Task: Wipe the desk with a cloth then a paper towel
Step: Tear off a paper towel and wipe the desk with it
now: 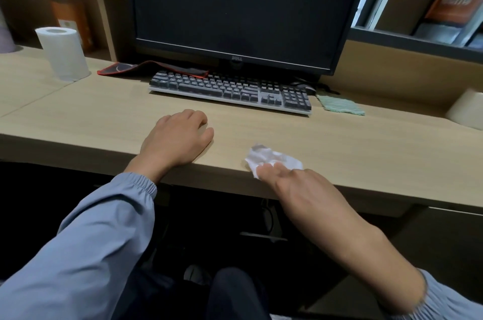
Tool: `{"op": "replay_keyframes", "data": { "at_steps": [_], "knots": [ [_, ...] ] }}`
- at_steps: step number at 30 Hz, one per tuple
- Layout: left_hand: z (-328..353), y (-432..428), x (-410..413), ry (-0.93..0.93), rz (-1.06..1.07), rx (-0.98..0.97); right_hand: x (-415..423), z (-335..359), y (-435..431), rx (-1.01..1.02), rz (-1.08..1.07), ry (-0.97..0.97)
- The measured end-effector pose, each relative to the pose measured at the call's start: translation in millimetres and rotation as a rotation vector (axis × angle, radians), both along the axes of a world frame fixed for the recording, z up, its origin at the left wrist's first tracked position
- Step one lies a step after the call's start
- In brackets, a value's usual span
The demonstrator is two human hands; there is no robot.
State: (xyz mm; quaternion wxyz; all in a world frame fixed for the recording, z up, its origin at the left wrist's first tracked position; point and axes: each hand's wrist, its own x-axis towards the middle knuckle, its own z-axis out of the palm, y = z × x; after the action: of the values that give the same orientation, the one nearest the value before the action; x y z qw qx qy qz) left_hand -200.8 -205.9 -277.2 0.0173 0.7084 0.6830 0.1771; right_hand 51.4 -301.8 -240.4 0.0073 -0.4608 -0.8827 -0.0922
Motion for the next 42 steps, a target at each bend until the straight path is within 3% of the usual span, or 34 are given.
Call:
{"op": "replay_keyframes", "data": {
  "at_steps": [4,10,18,24,33,42],
  "knots": [
    [-1,-1,0,-0.007,-0.002,0.005,5,-10,3,0.011,0.014,0.015],
    [3,-2,4,0.014,0.002,-0.001,23,-35,13,0.068,0.119,0.253],
    [13,-2,24,0.038,-0.009,0.065,39,-33,13,0.100,0.128,0.249],
    [11,-4,75,-0.010,-0.139,0.108,84,-31,6,0.137,0.103,0.287],
    [-3,11,114,-0.022,-0.165,0.079,79,-45,13,0.176,0.069,0.106],
    [-8,11,111,-0.003,-0.195,0.064,57,-23,41,0.037,-0.036,-0.065]
  ]
}}
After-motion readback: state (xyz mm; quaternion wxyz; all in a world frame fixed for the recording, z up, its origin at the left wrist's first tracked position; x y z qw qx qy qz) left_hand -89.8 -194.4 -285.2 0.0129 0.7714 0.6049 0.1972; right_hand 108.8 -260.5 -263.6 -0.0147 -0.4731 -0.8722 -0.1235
